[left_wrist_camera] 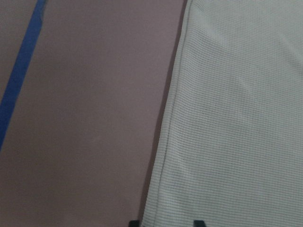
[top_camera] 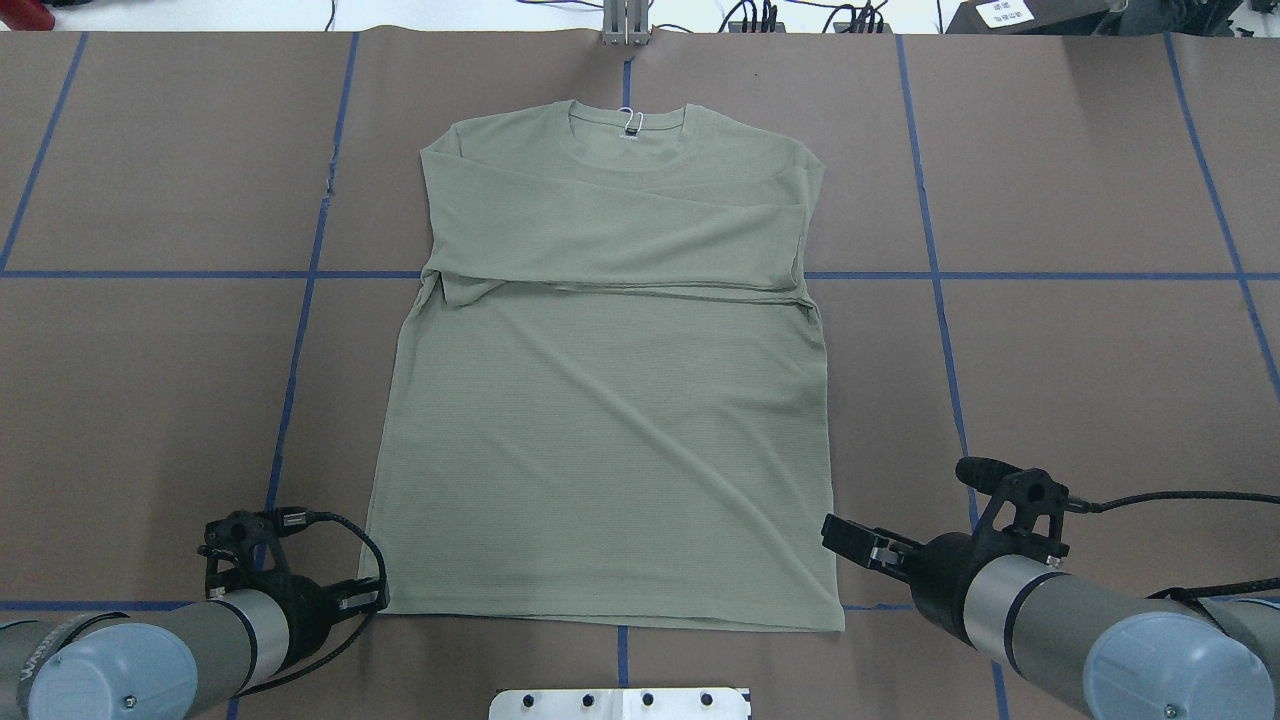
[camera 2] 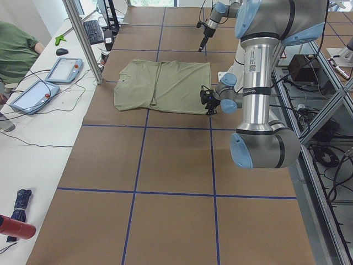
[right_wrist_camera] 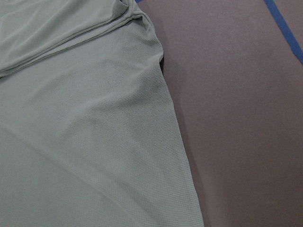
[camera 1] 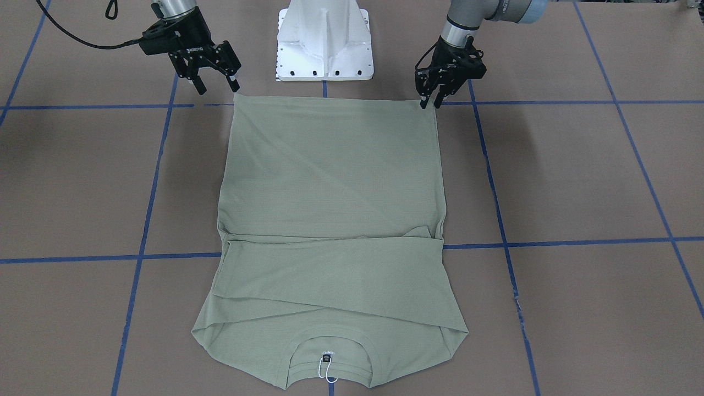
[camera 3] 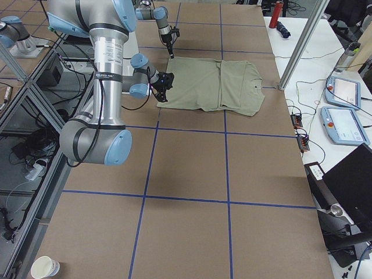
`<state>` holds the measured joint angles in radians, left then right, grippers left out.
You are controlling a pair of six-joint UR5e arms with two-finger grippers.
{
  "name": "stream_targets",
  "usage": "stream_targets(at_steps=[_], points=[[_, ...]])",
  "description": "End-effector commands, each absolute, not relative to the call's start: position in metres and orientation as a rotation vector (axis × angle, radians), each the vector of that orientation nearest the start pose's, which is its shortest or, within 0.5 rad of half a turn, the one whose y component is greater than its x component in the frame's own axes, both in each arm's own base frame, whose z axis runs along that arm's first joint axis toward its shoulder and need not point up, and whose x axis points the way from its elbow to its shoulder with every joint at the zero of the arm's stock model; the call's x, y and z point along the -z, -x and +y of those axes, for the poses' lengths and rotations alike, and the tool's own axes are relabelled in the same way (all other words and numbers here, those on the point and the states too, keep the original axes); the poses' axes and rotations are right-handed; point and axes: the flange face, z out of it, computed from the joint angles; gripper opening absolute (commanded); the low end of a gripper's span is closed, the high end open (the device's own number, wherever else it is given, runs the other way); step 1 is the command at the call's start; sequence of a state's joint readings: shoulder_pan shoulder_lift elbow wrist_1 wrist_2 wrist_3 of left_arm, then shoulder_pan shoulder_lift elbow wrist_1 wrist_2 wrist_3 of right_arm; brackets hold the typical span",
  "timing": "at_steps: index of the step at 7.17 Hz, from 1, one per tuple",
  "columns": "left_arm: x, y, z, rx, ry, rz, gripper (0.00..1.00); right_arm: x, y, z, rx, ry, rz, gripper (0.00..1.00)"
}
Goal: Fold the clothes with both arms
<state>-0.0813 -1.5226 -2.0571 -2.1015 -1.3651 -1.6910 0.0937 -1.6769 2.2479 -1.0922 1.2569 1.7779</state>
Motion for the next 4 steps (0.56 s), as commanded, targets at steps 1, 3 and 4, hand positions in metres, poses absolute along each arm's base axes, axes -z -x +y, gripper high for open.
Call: stream_targets(at_steps=[1,3,4], points=[[-0.3934,-0.4580,-0.1906,0.282,-0.169,0.973,0.13,-0.3332,0.4017,-0.1993,-0.433,-0.234,-1.065,0.99],[-0.3904,-0.4558,-0.1911,0.279,-0.172,0.978,0.00,-0.3360,0.4067,-0.1948,-0.426,-0.228,-1.058,0.96],[-0.3873,-0.4537,-0.1917,0.280,-0.173,0.984,0.00,-0.3349,0.4084,-0.1902,-0.518,-0.180,-1.074,0.85]])
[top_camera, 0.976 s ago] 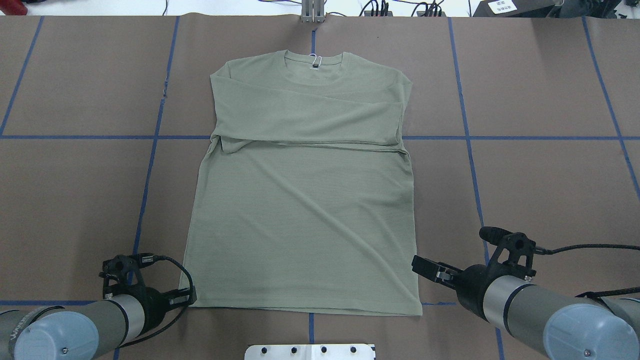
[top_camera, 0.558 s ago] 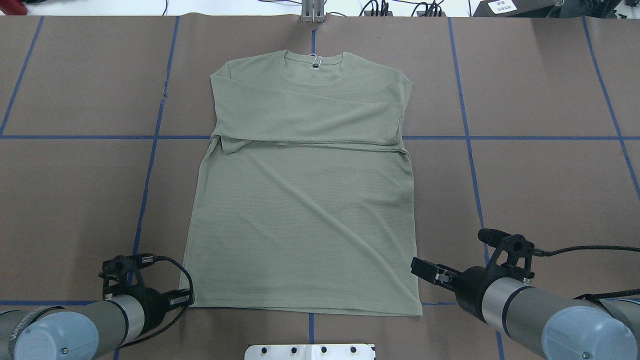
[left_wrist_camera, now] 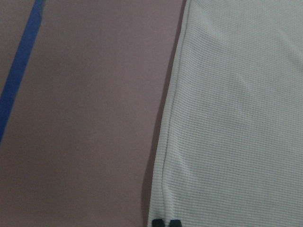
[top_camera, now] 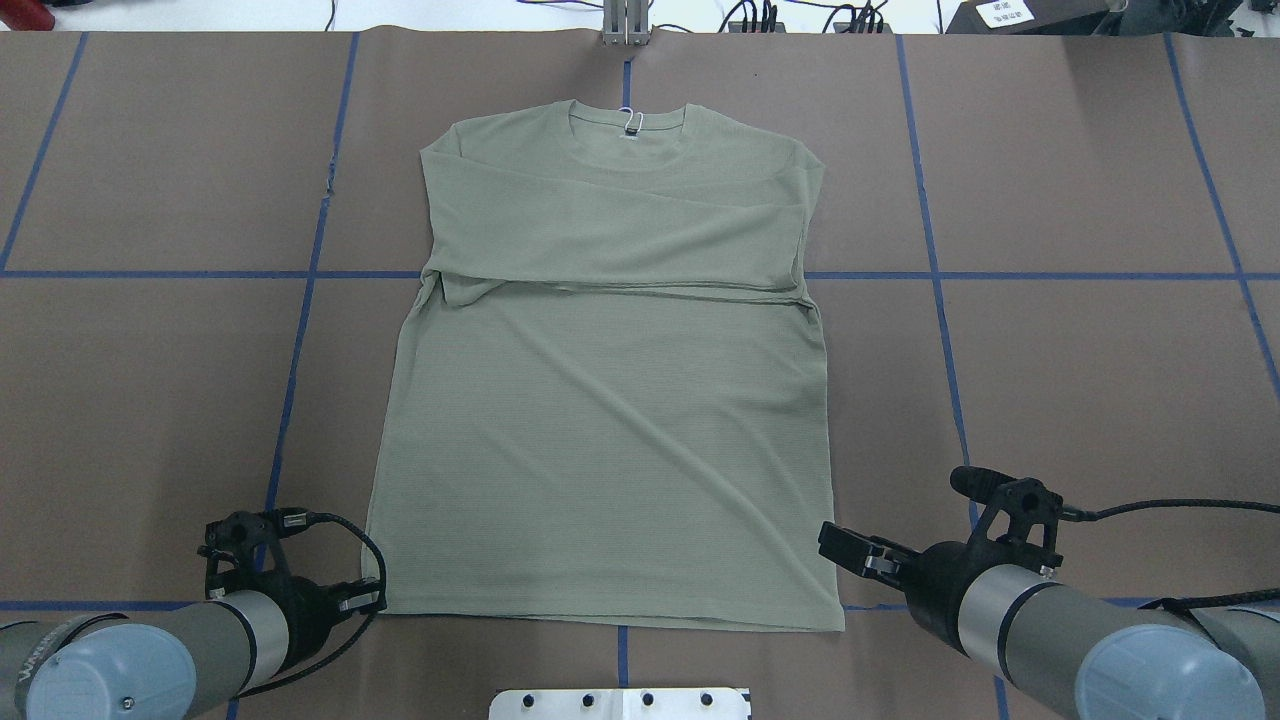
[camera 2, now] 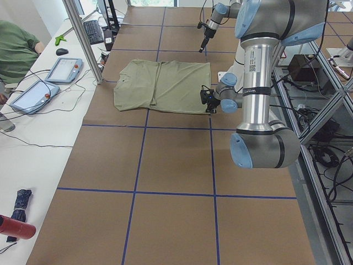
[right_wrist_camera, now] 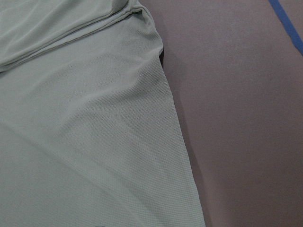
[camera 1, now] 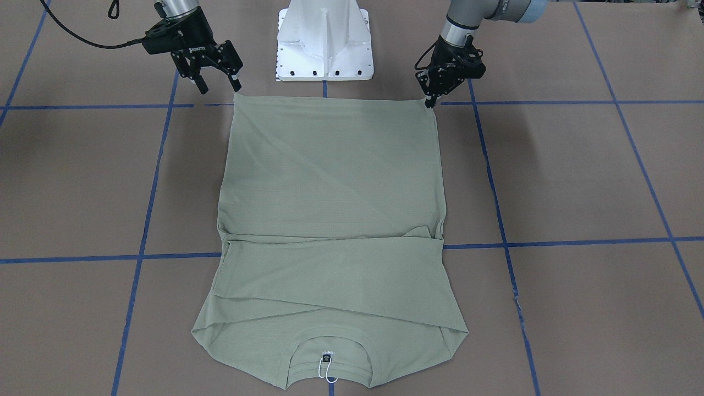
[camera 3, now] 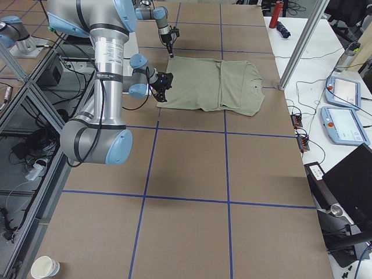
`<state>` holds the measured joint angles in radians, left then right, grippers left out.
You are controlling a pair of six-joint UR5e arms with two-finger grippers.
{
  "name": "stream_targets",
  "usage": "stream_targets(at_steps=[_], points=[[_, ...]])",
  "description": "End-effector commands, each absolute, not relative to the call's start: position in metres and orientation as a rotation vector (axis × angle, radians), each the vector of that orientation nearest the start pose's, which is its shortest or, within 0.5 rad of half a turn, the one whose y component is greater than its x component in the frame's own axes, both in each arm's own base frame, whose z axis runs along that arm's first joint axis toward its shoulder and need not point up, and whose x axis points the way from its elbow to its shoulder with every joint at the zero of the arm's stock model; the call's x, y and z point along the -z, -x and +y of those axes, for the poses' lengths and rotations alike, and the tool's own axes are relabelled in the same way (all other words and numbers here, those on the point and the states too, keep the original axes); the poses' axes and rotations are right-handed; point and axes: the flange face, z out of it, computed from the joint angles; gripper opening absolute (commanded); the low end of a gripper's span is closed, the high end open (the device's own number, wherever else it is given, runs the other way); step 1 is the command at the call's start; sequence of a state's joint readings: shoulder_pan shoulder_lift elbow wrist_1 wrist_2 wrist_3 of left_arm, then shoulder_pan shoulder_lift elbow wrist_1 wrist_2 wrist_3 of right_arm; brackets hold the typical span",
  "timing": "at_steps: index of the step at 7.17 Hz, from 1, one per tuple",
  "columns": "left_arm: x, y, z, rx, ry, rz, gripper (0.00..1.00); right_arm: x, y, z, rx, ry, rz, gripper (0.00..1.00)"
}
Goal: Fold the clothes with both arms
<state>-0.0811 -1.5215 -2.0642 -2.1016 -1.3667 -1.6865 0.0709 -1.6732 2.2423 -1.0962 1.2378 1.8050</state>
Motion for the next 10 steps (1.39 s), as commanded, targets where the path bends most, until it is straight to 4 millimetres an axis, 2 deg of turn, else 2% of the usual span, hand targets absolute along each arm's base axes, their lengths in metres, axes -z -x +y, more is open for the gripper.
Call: stream_targets(at_steps=[1,2,3,4,6,8,10], points=[[-0.371,-0.446,-0.193,0.279,-0.168,1.015,0.00,-0.333,0.417,-0.183,-0.585,-0.137,-1.050,0.80],[-0.351,-0.436,-0.193,0.282,-0.166,1.058,0.00,-0.322,0.436,-0.167,-0.638,-0.139,-1.019,0.80],[-0.339,-0.432,-0.192,0.284,-0.163,1.085,0.00,-0.319,0.449,-0.149,-0.668,-0.143,-0.991,0.81],[-0.338,-0.433,-0.190,0.274,-0.150,1.086,0.00,-0.329,0.460,-0.137,-0.648,-0.163,-0.973,0.81],[-0.330,-0.430,-0.189,0.268,-0.132,1.105,0.00,-0.345,0.493,-0.133,-0.644,-0.191,-0.943,0.80],[-0.328,-0.429,-0.189,0.268,-0.132,1.108,0.00,-0.361,0.498,-0.133,-0.637,-0.210,-0.913,0.78],[-0.328,-0.429,-0.189,0.268,-0.132,1.108,0.00,-0.365,0.497,-0.134,-0.630,-0.217,-0.901,0.77]])
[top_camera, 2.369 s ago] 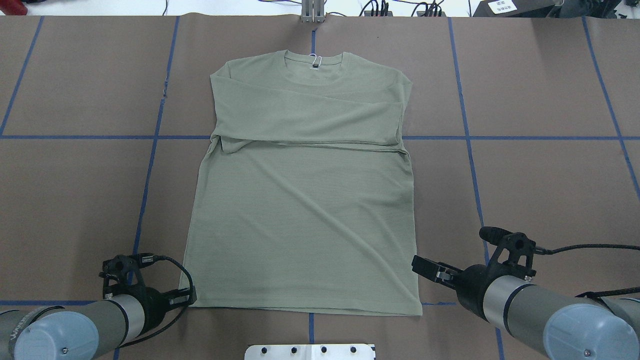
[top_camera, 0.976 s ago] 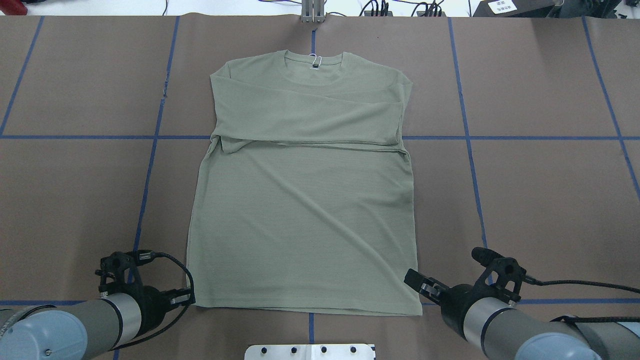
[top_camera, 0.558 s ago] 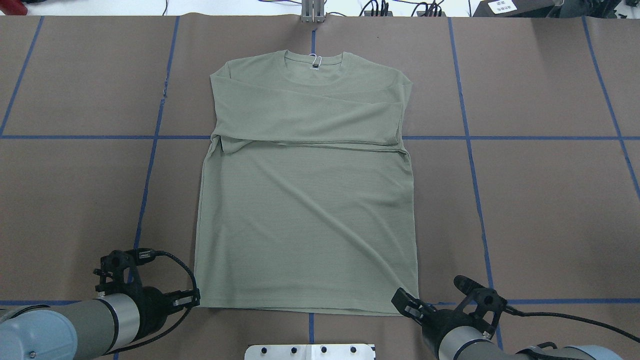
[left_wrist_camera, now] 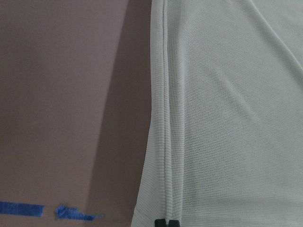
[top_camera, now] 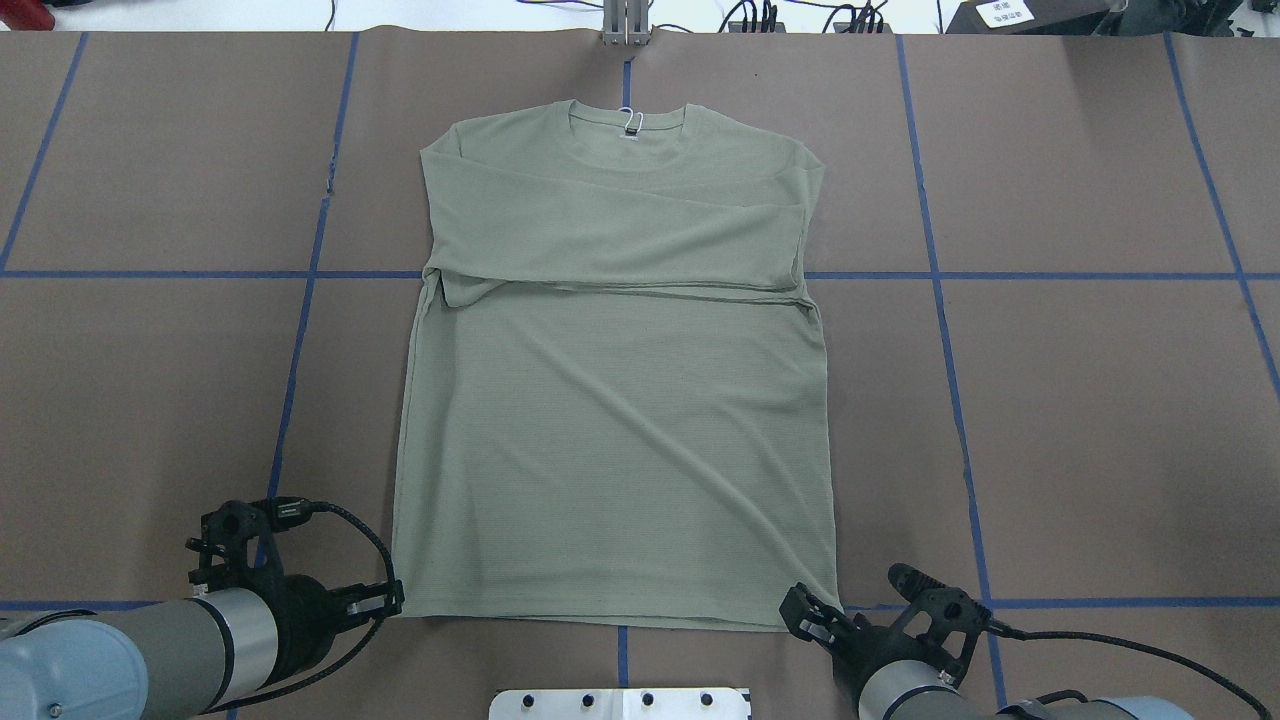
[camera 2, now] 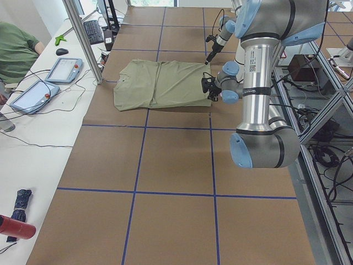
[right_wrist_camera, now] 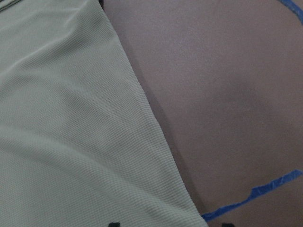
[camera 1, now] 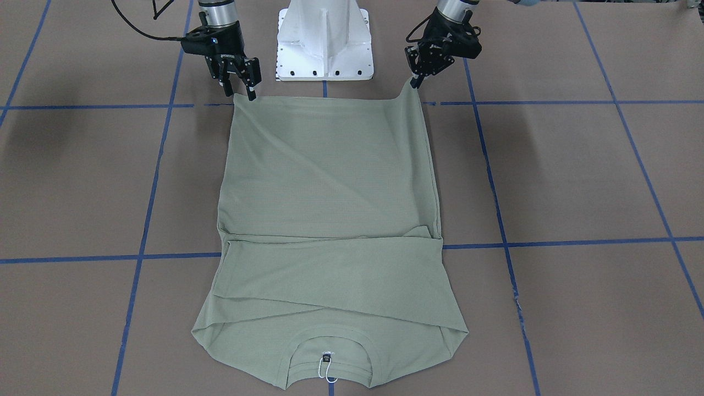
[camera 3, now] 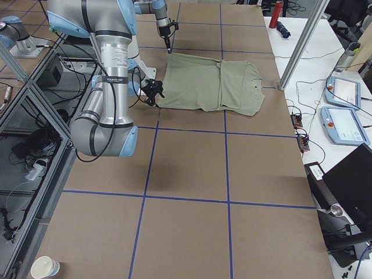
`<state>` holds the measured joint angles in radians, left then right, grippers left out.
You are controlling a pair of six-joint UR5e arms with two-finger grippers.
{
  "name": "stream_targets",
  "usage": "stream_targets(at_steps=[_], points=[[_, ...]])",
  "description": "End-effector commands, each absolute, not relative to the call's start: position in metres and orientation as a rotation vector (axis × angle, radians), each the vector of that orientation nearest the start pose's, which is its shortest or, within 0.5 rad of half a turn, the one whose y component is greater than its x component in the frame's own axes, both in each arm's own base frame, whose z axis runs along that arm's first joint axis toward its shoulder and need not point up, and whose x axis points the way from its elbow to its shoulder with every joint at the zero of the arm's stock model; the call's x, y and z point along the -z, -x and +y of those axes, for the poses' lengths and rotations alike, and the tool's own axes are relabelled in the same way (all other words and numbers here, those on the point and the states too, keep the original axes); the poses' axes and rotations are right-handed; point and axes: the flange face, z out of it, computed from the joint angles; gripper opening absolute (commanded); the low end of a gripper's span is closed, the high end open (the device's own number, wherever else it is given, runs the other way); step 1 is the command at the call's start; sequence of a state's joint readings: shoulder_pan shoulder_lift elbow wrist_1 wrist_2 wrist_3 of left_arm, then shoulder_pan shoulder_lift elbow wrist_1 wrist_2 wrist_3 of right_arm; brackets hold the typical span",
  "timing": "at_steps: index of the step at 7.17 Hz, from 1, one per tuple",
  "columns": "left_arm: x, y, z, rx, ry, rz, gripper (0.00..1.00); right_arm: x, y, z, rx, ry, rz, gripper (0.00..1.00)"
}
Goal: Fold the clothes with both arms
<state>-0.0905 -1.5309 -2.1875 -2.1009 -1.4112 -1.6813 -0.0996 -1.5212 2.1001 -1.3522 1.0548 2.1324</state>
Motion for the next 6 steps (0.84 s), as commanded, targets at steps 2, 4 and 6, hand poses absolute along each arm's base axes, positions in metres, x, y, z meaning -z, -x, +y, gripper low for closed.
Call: stream_targets(at_steps=[2,4,6], points=[[-0.328,-0.429,-0.189,0.268,-0.132,1.108,0.00,-0.365,0.497,-0.132,-0.626,-0.215,-0.902,0.76],[-0.327,-0.429,-0.189,0.268,-0.132,1.111,0.00,-0.365,0.498,-0.130,-0.623,-0.216,-0.901,0.49],[-0.327,-0.429,-0.189,0.268,-0.132,1.111,0.00,-0.365,0.499,-0.123,-0.610,-0.212,-0.901,0.50]])
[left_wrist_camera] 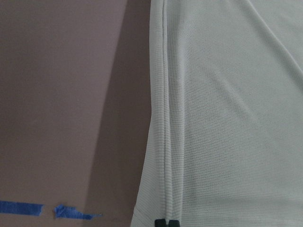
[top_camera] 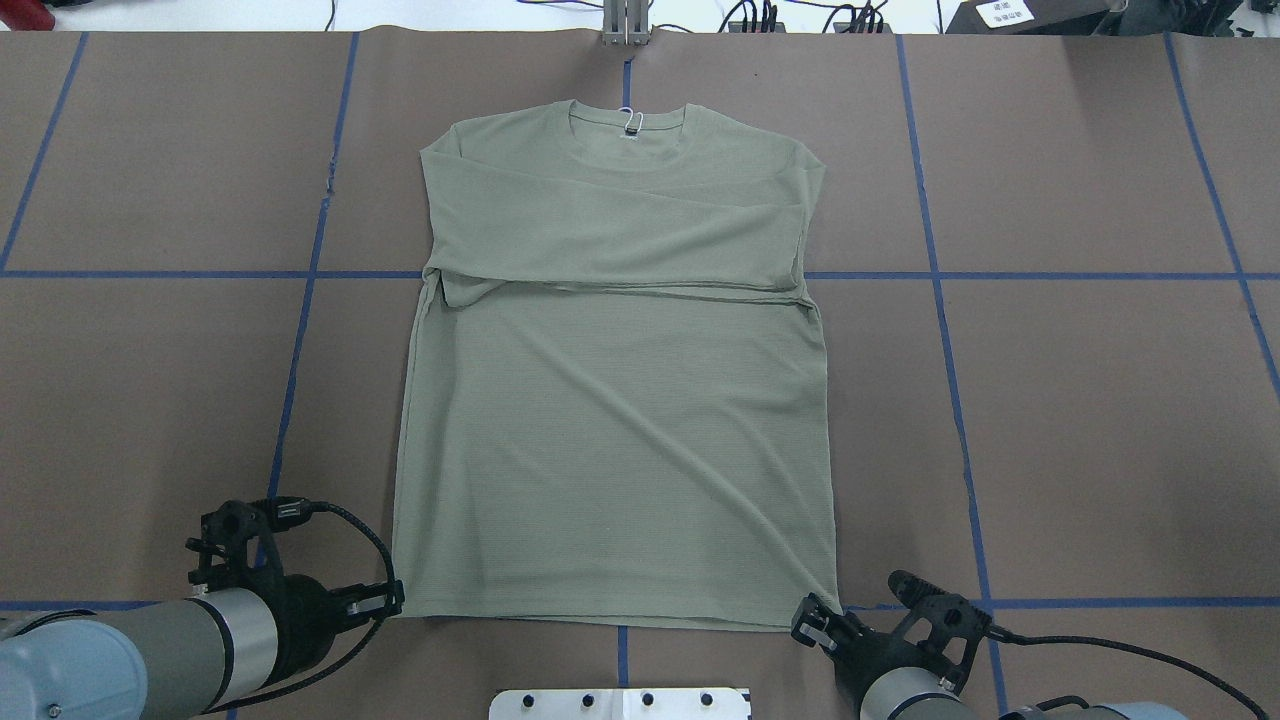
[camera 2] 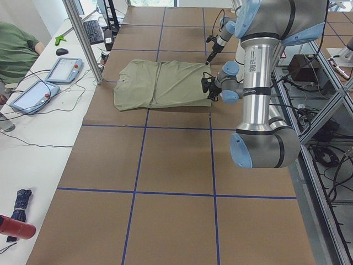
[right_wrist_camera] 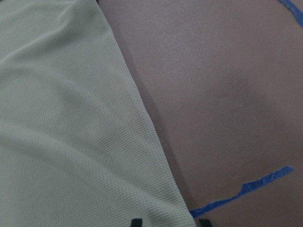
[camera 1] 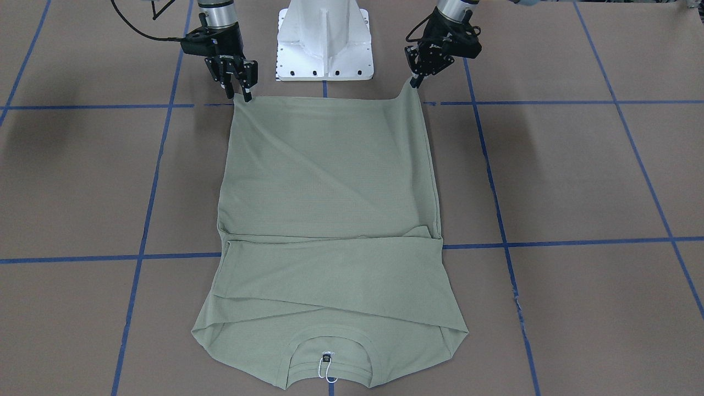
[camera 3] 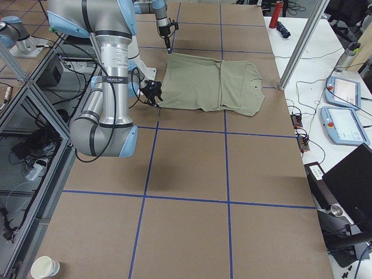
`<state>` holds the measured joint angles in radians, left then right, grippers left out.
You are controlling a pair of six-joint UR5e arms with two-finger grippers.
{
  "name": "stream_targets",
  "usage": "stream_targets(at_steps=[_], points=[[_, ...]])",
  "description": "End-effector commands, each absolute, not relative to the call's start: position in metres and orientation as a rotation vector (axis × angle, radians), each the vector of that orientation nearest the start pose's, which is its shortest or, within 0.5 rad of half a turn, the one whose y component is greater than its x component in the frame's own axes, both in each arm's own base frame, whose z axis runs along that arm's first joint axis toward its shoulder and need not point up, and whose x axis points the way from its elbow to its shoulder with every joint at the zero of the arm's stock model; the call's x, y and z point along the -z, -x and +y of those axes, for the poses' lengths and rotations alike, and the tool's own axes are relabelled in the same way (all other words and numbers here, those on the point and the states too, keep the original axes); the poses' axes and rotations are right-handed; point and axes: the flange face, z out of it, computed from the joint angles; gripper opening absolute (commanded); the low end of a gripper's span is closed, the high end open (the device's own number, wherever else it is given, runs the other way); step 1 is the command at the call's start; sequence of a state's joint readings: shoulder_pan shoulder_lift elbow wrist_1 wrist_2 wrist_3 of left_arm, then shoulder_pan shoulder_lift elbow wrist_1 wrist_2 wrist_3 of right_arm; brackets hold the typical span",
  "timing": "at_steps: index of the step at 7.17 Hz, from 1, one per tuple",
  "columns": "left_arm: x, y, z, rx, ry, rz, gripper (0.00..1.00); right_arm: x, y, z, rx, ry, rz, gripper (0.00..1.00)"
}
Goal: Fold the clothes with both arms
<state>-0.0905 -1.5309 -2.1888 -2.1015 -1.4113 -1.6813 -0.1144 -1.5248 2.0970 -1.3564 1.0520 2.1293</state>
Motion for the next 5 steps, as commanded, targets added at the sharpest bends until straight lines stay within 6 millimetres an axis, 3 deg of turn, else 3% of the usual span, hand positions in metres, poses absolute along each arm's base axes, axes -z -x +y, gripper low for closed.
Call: stream_targets(at_steps=[1,2,4,5], points=[[-0.3273,-0.4286,-0.1886,0.268,-0.132,1.111,0.00,-0.3659,0.4999,-0.1228,-0.609,-0.215,-0.901,0.49],[-0.3259,-0.4276,-0.1892,0.270,-0.133,1.114,0.00,-0.3687,0.5014,-0.1220,-0.607,-0.218,-0.896,0.46],[-0.3252,-0.4274,-0.1885,0.268,-0.132,1.116,0.00,-0.3697,0.5023,-0.1198,-0.603,-0.219,-0.892,0.02],[-0.3240,-0.4267,-0.1885,0.268,-0.132,1.117,0.00,-0.3737,0.5025,-0.1186,-0.585,-0.254,-0.839,0.00]])
